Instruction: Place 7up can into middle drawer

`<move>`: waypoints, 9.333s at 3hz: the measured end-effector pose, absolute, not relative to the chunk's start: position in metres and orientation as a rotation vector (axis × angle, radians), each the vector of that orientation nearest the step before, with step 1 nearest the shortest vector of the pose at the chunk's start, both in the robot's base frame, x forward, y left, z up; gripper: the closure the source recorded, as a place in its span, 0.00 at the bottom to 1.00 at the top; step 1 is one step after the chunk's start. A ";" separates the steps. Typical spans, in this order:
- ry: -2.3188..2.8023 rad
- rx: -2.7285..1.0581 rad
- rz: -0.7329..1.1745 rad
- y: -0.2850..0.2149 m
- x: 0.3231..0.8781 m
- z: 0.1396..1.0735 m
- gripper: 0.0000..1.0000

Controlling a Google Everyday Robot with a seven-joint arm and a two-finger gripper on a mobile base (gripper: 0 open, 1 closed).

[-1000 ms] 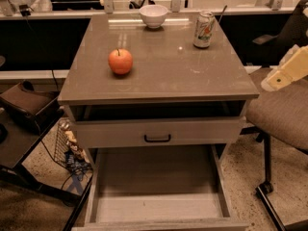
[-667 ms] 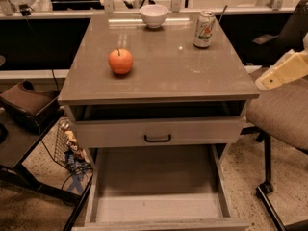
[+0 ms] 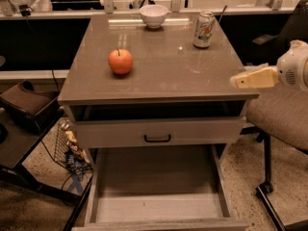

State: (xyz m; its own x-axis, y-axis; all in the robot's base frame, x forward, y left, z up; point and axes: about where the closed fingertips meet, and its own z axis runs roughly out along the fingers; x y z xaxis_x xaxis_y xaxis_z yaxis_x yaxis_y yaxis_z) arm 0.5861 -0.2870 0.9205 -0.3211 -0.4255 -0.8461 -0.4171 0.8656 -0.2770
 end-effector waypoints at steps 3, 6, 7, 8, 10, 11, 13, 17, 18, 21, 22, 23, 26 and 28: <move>1.650 -0.471 -0.002 -0.303 0.631 0.947 0.00; 1.564 -0.386 0.175 -0.276 0.747 0.954 0.00; 1.561 -0.396 0.221 -0.260 0.805 0.960 0.00; 1.596 -0.416 0.230 -0.244 0.851 0.956 0.00; 1.689 -0.385 0.255 -0.235 0.900 0.911 0.00; 1.709 -0.373 0.265 -0.228 0.910 0.887 0.15; 1.711 -0.378 0.272 -0.222 0.911 0.884 0.62; 1.590 -0.397 0.341 -0.245 0.862 0.949 1.00; 1.574 -0.480 0.472 -0.237 0.784 0.942 1.00; 1.783 -0.435 0.728 -0.306 0.518 0.901 1.00; 1.801 -0.347 0.672 -0.354 0.479 0.898 1.00; 1.801 -0.347 0.672 -0.355 0.479 0.898 1.00; 1.616 -0.529 0.830 -0.237 0.453 0.770 1.00; 1.506 -0.861 0.854 -0.113 0.443 0.665 1.00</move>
Offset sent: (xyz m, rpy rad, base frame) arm 0.0229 -0.0207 0.0125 0.0990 -0.1625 -0.0312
